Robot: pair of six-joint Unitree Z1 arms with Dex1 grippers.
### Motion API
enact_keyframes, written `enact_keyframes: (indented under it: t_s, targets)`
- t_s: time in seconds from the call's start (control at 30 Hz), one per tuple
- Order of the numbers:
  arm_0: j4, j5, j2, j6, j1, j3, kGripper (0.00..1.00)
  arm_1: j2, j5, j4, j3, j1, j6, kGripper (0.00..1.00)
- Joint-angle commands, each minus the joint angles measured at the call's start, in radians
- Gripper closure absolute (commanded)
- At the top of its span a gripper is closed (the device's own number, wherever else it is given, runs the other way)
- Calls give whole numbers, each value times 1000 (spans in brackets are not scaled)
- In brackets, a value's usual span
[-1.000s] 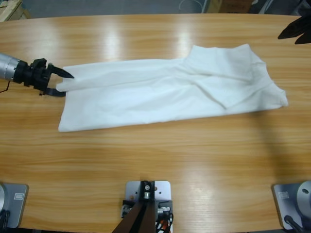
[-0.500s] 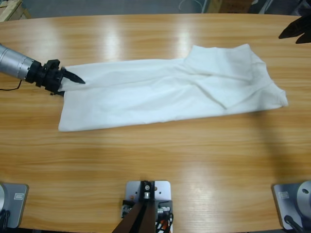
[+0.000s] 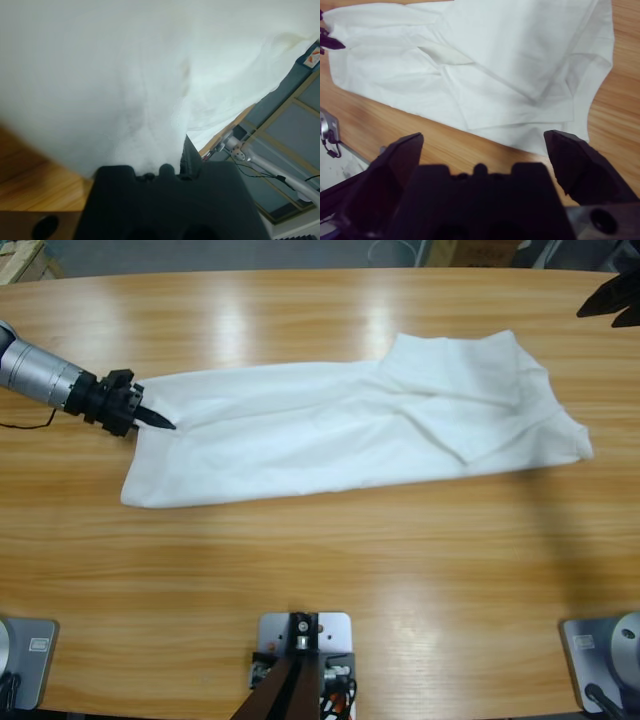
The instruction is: Fold clothes
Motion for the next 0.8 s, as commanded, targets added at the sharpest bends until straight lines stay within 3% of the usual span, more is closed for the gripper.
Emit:
enact_keyframes:
  t_s: [0.03, 0.27, 0.53, 0.8]
  targets:
    - [-18, -25, 4, 6, 20, -2, 1000, -29, -17, 11, 14, 10, 10, 0]
    - [-6, -22, -158, 14, 62, 24, 1000, -47, -9, 11, 16, 10, 10, 0]
    - [101, 12, -180, 118, 325, 68, 1000, -92, -4, 13, 33, 10, 12, 0]
    - [315, 123, -133, 205, 473, -130, 1000, -112, 3, 23, 41, 10, 13, 0]
